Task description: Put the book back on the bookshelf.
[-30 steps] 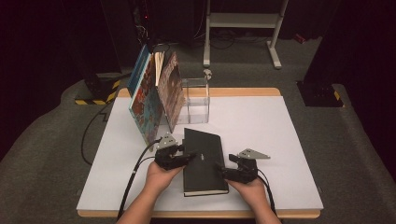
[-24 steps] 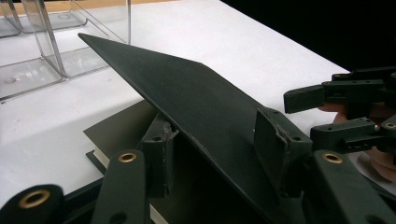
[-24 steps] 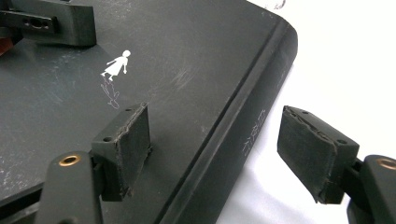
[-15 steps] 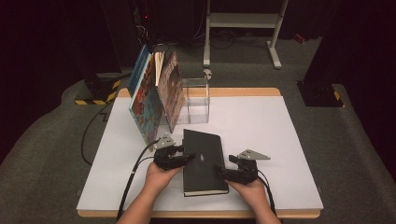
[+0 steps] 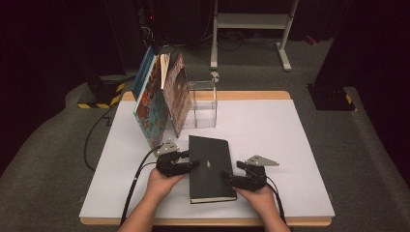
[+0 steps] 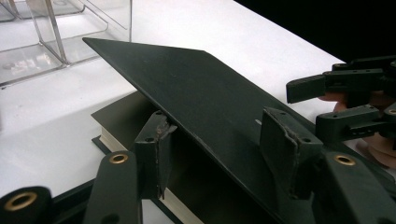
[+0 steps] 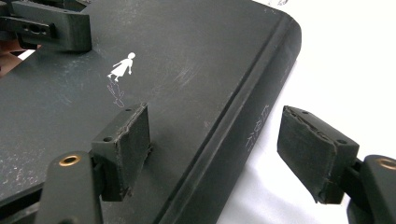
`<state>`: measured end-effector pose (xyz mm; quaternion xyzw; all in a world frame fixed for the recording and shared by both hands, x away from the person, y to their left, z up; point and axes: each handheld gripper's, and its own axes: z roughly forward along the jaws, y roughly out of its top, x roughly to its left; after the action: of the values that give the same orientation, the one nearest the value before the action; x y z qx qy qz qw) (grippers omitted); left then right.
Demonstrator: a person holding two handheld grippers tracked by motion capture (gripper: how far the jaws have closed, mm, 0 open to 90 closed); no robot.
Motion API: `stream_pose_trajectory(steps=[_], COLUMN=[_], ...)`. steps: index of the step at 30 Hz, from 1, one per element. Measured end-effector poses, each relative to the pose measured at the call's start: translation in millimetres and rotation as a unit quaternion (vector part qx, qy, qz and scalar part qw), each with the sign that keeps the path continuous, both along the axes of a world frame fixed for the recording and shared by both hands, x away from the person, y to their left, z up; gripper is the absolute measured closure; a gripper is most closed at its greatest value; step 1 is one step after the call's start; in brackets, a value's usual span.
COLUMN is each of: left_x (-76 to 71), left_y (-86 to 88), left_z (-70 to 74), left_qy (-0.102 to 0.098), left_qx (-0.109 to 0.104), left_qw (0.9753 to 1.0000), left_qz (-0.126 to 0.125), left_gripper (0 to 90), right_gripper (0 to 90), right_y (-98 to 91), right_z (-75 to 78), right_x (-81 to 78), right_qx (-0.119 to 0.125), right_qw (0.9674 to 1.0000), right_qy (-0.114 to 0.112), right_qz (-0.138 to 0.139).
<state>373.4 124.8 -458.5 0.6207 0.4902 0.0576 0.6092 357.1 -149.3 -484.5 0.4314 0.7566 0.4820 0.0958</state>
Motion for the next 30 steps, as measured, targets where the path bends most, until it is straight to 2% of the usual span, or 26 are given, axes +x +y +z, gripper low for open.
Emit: stream_pose_trajectory(steps=[7, 12, 20, 27, 28, 30], left_x=[0.6, -2.1, -8.8, -12.1, -13.0, -13.2], left_y=[2.2, 0.0, -2.0, -2.6, -3.5, -4.4], left_z=[-2.8, -2.8, 2.7, 6.6, 7.8, 9.7], left_qy=[0.009, -0.004, -0.050, -0.067, -0.068, -0.069], left_qx=[0.014, 0.016, 0.031, 0.034, 0.027, 0.029], left_qw=[0.9998, 0.9999, 0.9982, 0.9970, 0.9971, 0.9970], left_qz=[-0.007, -0.004, -0.014, -0.021, -0.020, -0.020], left_gripper=[47.7, 49.4, 50.7, 50.9, 52.8, 53.6], right_gripper=[24.9, 24.9, 25.3, 25.2, 25.1, 25.0], right_y=[1.0, 1.2, 2.7, 2.8, 2.2, 1.2], right_z=[-1.1, -1.6, 0.1, -0.2, -0.4, -0.4], right_x=[0.2, 1.2, 5.8, 9.0, 10.2, 12.2], right_qx=[-0.003, -0.003, 0.004, 0.014, 0.017, 0.024], right_qw=[1.0000, 1.0000, 1.0000, 0.9998, 0.9998, 0.9996], right_qy=[0.003, 0.003, 0.008, 0.012, 0.013, 0.017], right_qz=[0.002, 0.003, 0.002, 0.004, 0.004, 0.004])
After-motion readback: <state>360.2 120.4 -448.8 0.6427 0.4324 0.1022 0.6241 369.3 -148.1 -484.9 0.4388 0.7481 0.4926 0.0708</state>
